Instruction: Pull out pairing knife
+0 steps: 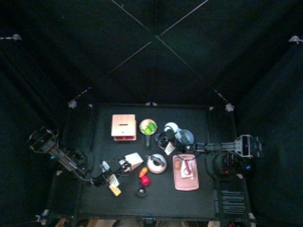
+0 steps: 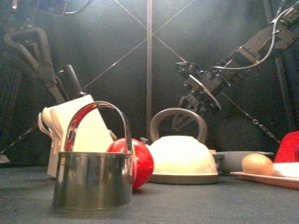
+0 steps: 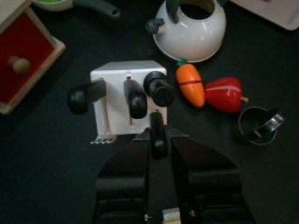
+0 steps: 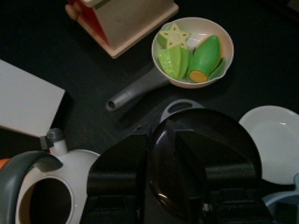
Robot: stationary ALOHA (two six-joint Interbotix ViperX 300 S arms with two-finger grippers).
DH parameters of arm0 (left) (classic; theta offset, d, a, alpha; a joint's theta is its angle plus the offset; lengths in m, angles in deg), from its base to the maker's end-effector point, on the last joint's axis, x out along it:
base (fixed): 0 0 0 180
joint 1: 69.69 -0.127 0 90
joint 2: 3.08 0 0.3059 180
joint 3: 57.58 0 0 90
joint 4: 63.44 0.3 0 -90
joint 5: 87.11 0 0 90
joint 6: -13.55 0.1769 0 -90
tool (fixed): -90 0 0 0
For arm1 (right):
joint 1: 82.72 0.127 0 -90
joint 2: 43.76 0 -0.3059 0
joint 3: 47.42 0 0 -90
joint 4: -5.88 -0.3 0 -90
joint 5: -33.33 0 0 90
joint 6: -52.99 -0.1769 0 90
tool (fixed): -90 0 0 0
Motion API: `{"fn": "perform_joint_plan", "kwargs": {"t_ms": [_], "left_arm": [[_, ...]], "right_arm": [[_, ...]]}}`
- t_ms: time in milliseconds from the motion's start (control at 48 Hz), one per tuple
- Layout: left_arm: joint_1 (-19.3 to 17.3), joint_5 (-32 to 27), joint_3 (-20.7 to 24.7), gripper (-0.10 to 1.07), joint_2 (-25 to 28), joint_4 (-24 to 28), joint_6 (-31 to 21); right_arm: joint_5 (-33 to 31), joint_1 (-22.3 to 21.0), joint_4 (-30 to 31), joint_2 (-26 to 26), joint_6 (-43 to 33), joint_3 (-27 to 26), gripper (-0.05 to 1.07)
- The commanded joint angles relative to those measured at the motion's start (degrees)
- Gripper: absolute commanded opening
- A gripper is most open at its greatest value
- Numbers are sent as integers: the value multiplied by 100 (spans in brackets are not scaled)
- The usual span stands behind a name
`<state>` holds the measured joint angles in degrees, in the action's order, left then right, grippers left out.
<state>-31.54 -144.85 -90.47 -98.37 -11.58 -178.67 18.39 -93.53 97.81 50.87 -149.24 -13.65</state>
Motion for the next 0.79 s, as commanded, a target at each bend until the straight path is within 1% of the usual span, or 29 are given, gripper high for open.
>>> {"fn": "perform_joint_plan", "kwargs": {"t_ms": [0, 208, 312, 458, 625, 771], "left_arm": [[-18, -18, 97, 48, -44, 35, -9], [-26, -149, 229, 48, -281, 9, 0], [0, -378, 272, 48, -536, 26, 18], [44, -422, 229, 48, -853, 0, 26], [246, -422, 211, 48, -1107, -9, 141], [413, -448, 246, 48, -1389, -79, 431]], "right_arm": [[0, -18, 18, -88, 9, -105, 64], [9, -18, 35, -88, 18, -105, 65], [9, -18, 44, -88, 18, -97, 64], [0, -18, 44, -88, 18, -97, 64], [0, -18, 44, -88, 18, -88, 64], [0, -18, 35, -88, 18, -97, 64]]}}
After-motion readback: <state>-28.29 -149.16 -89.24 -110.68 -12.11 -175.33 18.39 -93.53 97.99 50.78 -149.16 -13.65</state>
